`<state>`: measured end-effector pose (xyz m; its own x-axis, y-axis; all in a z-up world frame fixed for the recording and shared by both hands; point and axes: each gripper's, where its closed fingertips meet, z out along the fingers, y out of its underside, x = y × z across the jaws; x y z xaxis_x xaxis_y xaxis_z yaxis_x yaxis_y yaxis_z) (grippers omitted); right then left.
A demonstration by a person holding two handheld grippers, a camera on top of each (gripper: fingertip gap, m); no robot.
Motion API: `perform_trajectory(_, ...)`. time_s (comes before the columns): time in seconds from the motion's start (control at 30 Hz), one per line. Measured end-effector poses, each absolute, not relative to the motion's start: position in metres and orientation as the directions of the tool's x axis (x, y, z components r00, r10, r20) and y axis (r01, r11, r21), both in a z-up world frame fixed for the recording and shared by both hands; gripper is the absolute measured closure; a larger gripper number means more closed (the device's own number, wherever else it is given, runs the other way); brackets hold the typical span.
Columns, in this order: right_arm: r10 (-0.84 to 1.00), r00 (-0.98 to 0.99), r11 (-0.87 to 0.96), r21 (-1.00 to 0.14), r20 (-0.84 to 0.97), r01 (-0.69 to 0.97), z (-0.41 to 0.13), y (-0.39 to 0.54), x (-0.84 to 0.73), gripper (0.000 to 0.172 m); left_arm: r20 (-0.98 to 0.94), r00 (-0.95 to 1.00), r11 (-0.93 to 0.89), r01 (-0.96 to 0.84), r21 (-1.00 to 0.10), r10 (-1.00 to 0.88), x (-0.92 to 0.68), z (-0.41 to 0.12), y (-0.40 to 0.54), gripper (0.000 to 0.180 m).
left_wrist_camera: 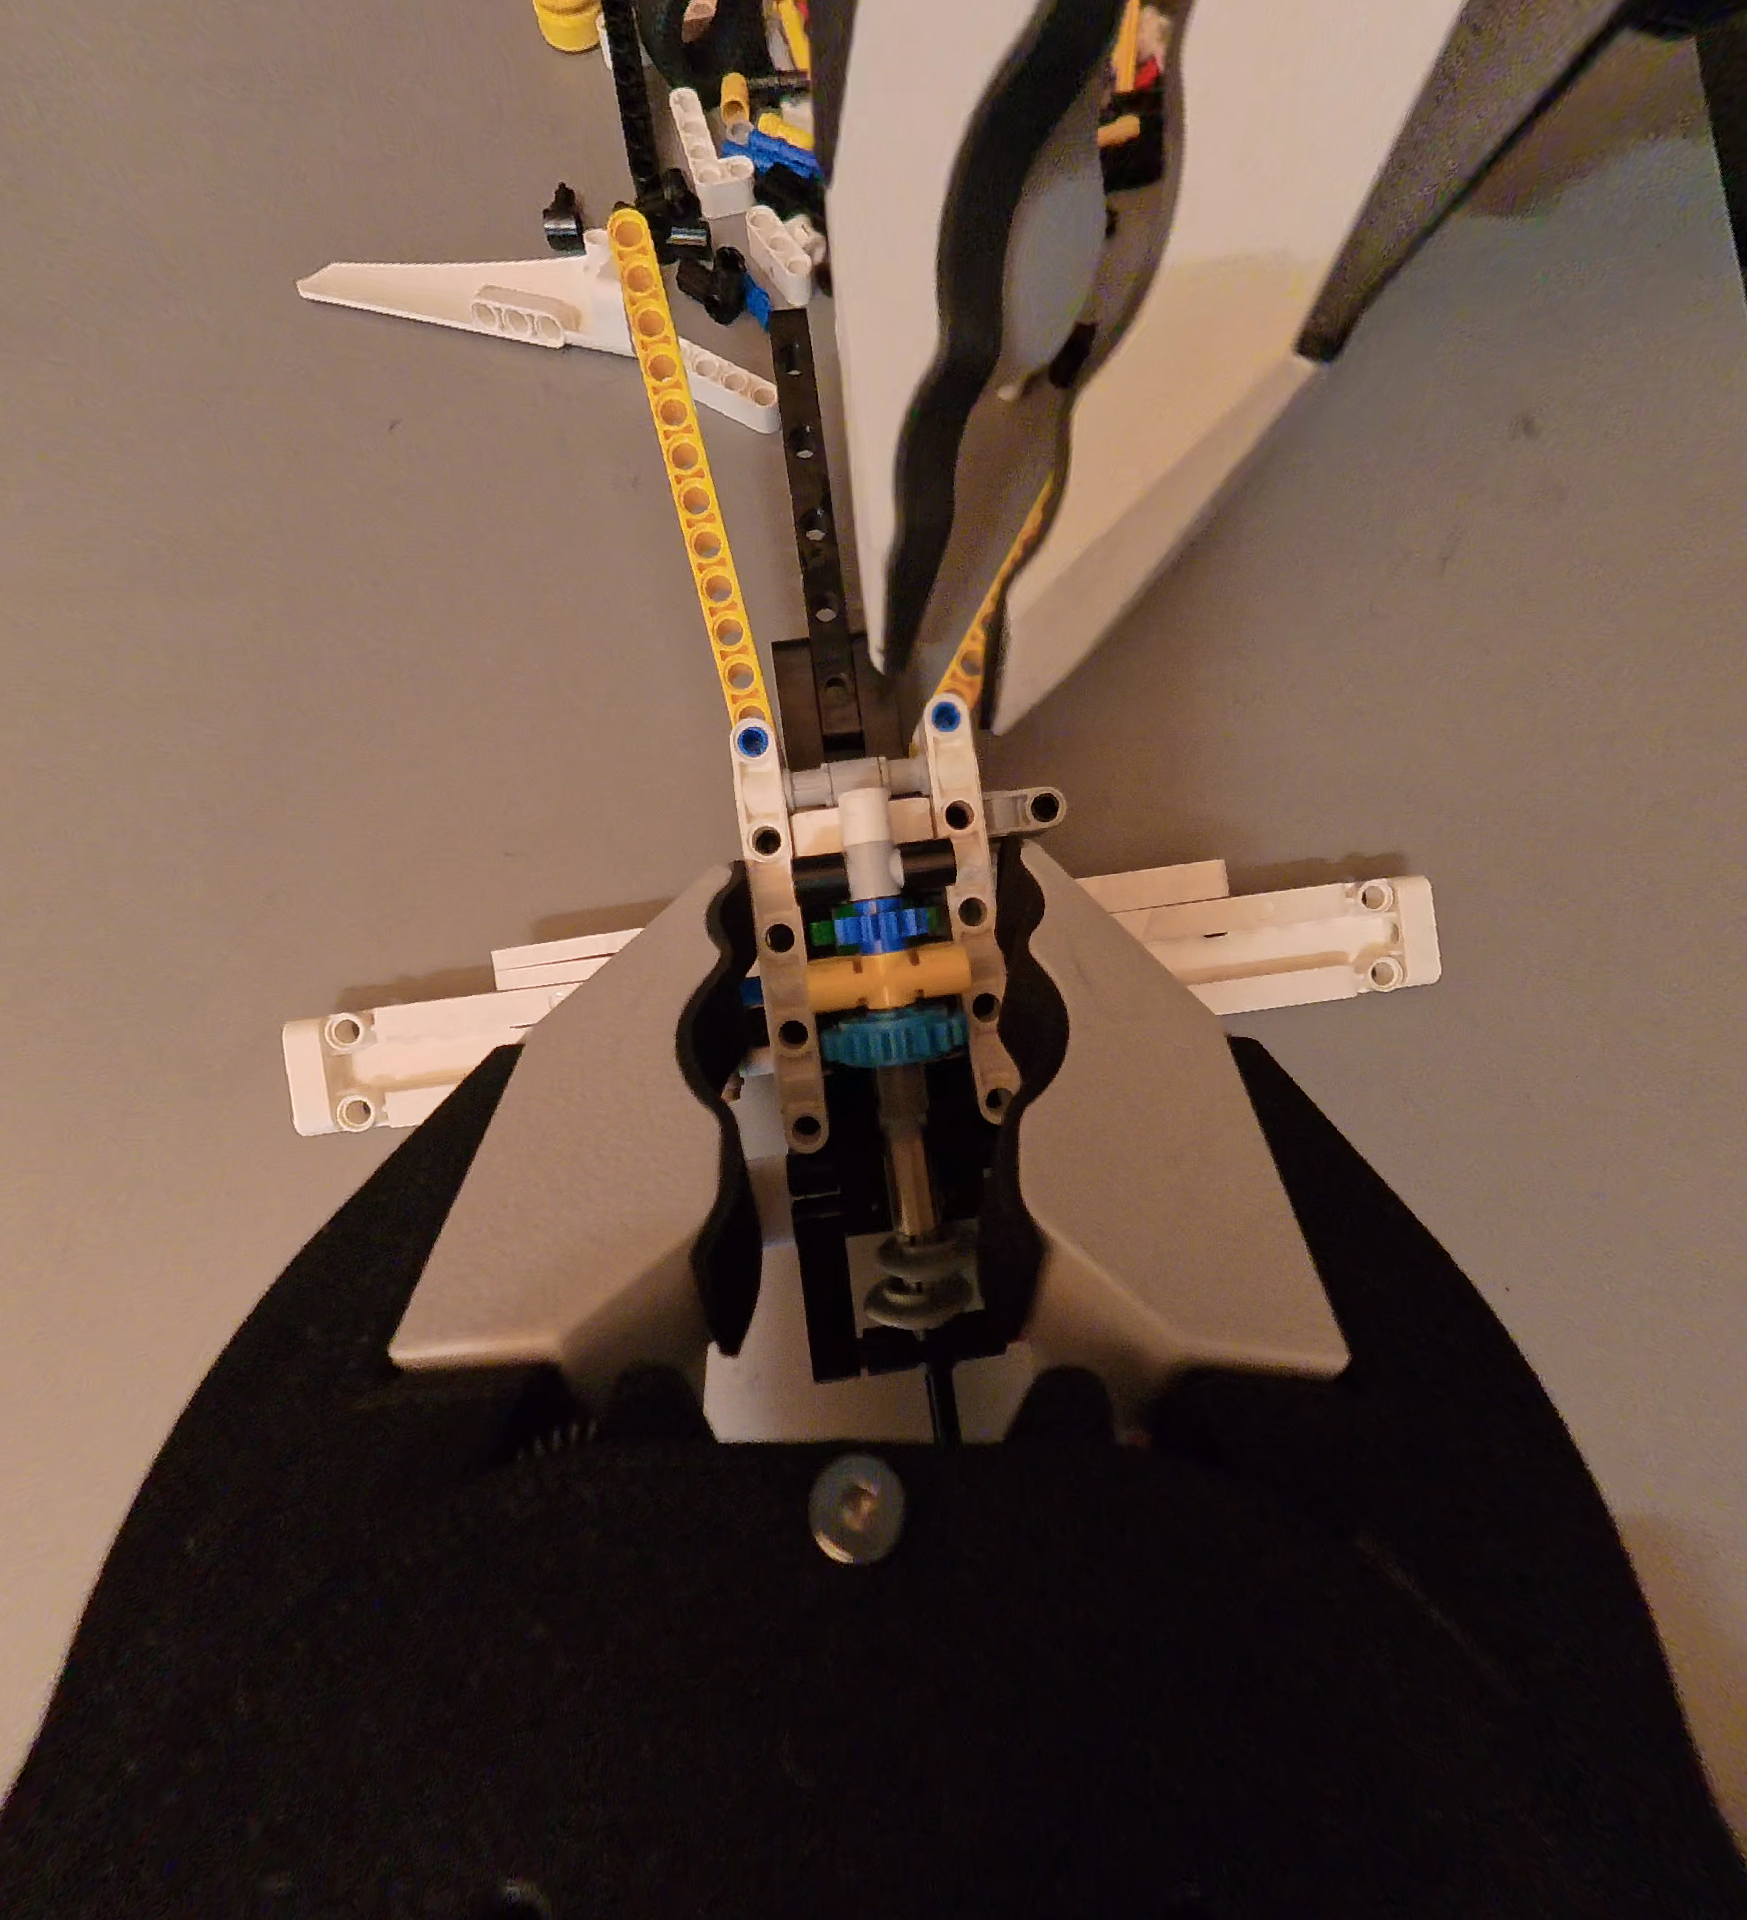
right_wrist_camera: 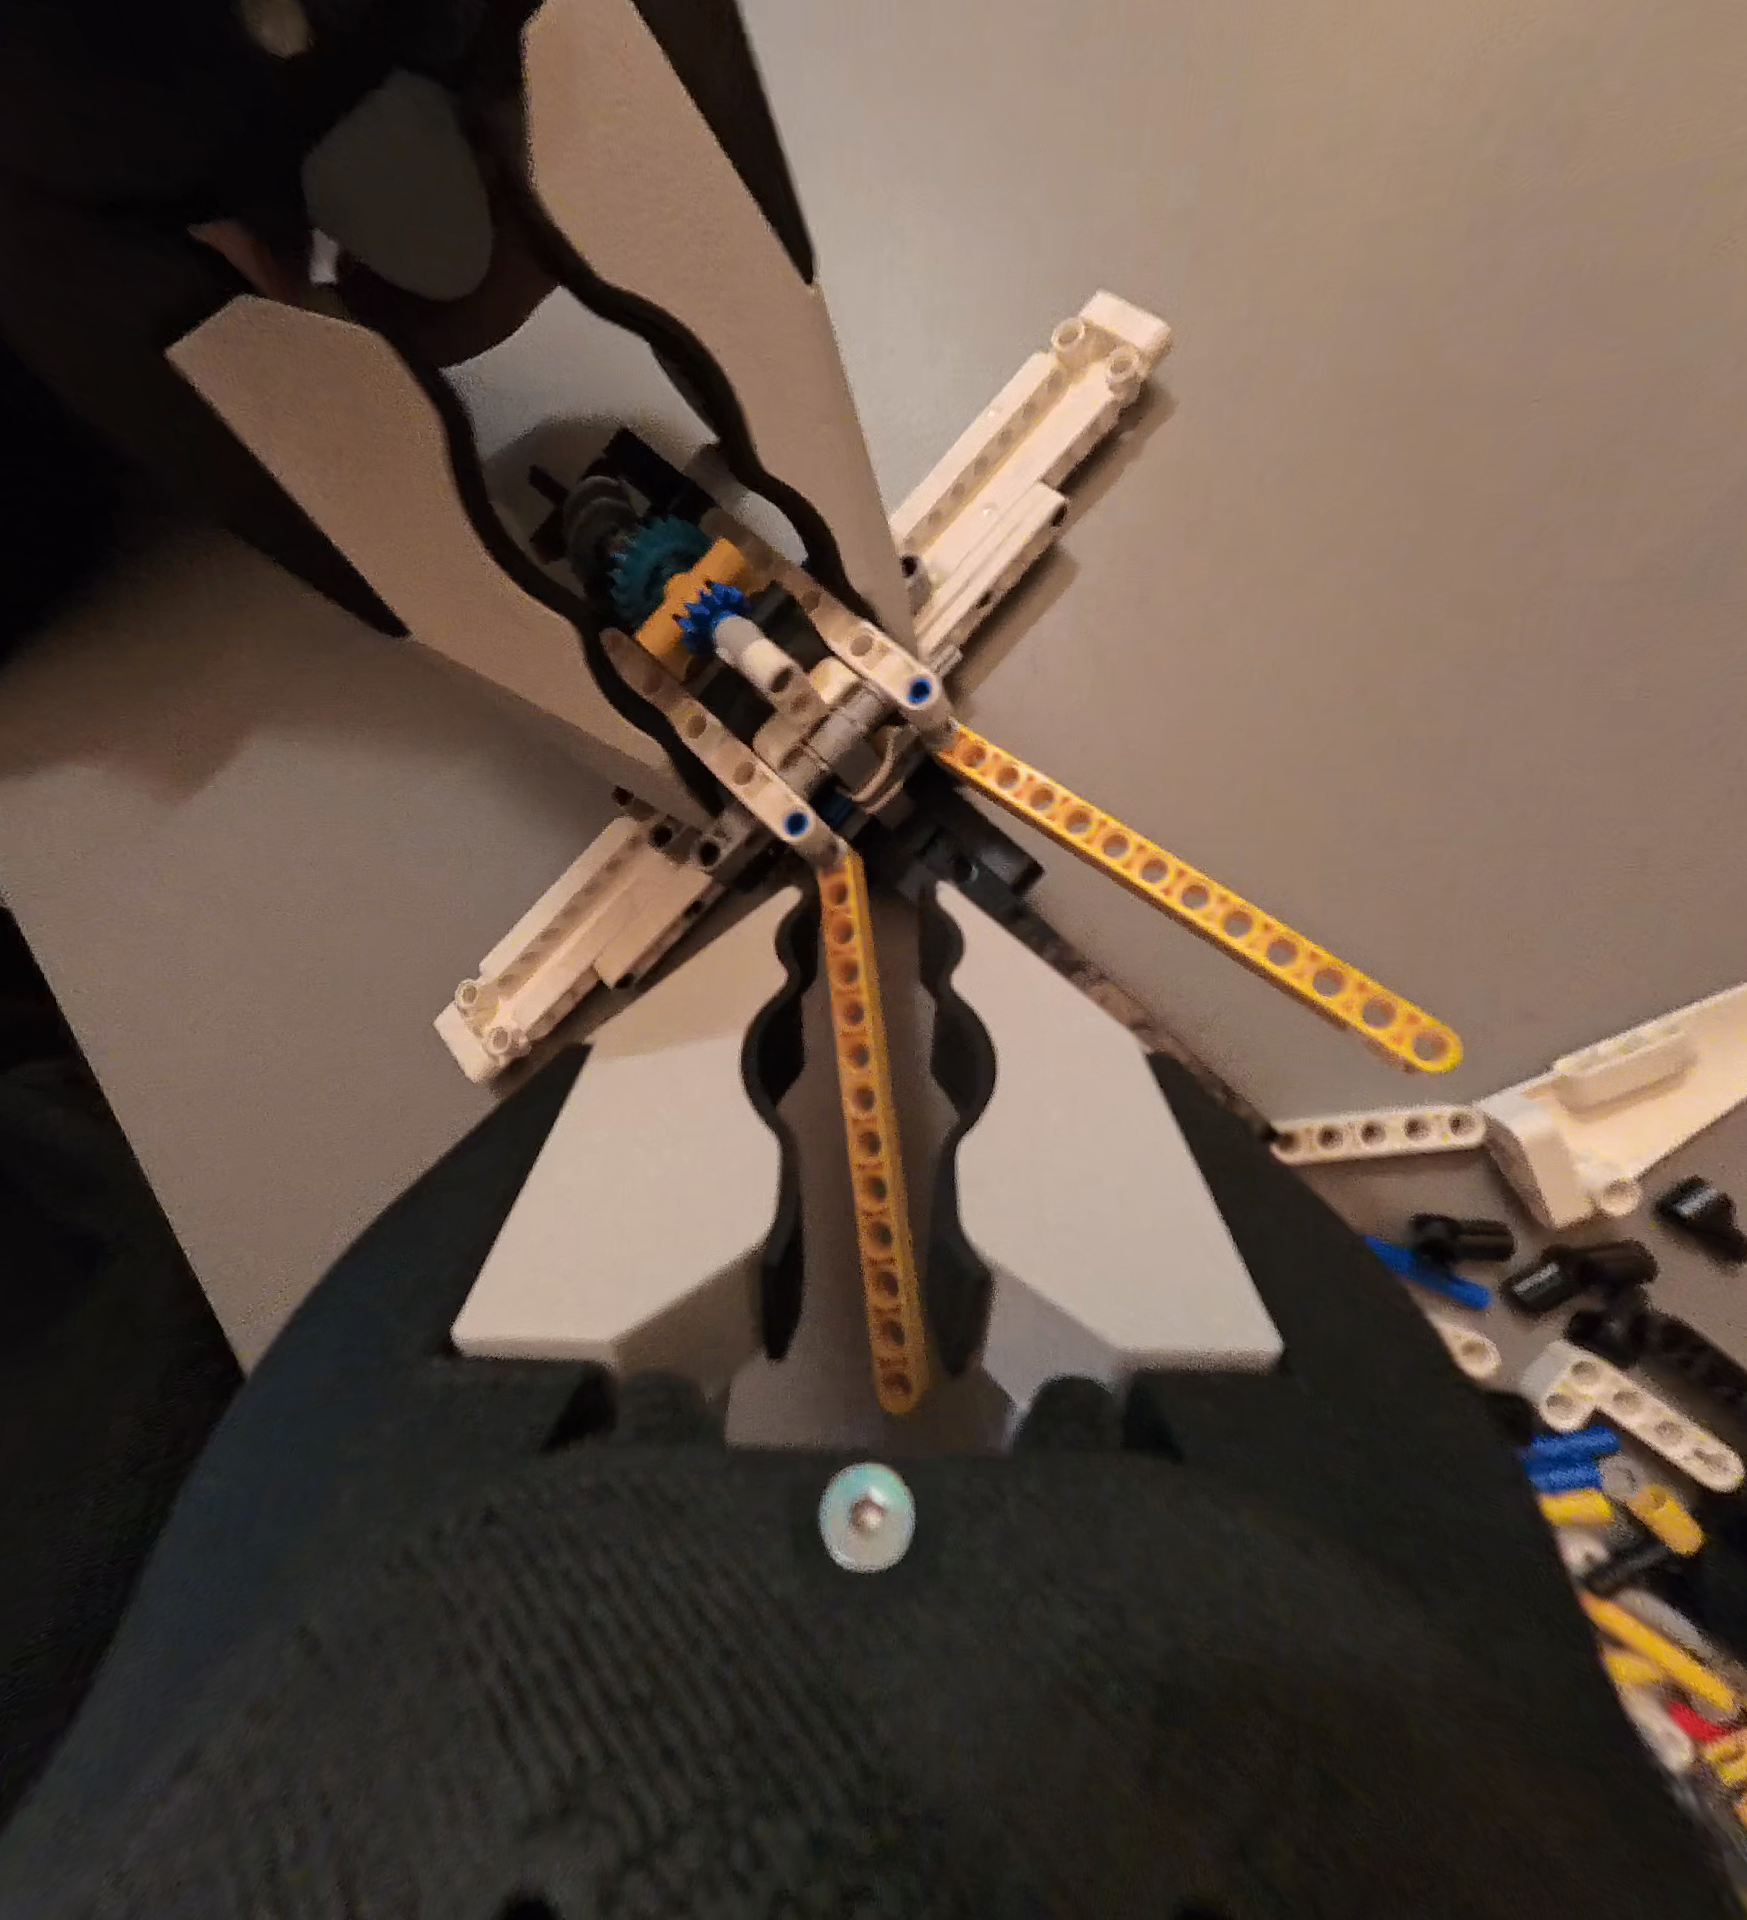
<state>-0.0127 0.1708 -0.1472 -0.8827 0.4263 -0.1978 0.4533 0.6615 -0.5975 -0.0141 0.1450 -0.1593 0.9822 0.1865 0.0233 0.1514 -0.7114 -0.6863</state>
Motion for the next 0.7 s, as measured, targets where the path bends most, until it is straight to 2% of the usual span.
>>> perform_trajectory(0.07, 0.398, -0.896, 0.669, -0.606, -0.197, 0.43, -0.1476, 0.165, -0.0077, 0.157, 0.023, 0.982, -0.712, 0.152, -0.685, 0.188, -0.0141, -0.1594, 0.1451, 0.133)
perform_trajectory(0.13, 0.391, -0.909, 0.698, -0.598, -0.144, 0.394, -0.1501, 0.1651, -0.0095, 0.167, 0.023, 0.982, -0.713, 0.152, -0.684, 0.188, -0.0141, -0.1595, 0.1452, 0.133)
perform_trajectory(0.4, 0.34, -0.94, 0.753, -0.587, -0.042, 0.298, -0.1506, 0.1666, -0.0125, 0.167, 0.029, 0.979, -0.713, 0.166, -0.681, 0.201, -0.0158, -0.1598, 0.146, 0.133)
perform_trajectory(0.5, 0.272, -0.96, 0.796, -0.575, 0.059, 0.19, -0.1516, 0.167, -0.0117, 0.167, 0.034, 0.98, -0.71, 0.165, -0.684, 0.195, -0.0153, -0.1597, 0.1462, 0.133)
perform_trajectory(0.6, 0.095, -0.979, 0.829, -0.559, 0.181, -0.023, -0.1515, 0.1672, -0.0112, 0.166, 0.042, 0.98, -0.706, 0.169, -0.688, 0.194, -0.0148, -0.1596, 0.1465, 0.133)
perform_trajectory(0.7, -0.016, -0.982, 0.823, -0.556, 0.188, -0.12, -0.1506, 0.1674, -0.0113, 0.166, 0.049, 0.979, -0.701, 0.174, -0.692, 0.196, -0.0147, -0.1595, 0.1465, 0.133)
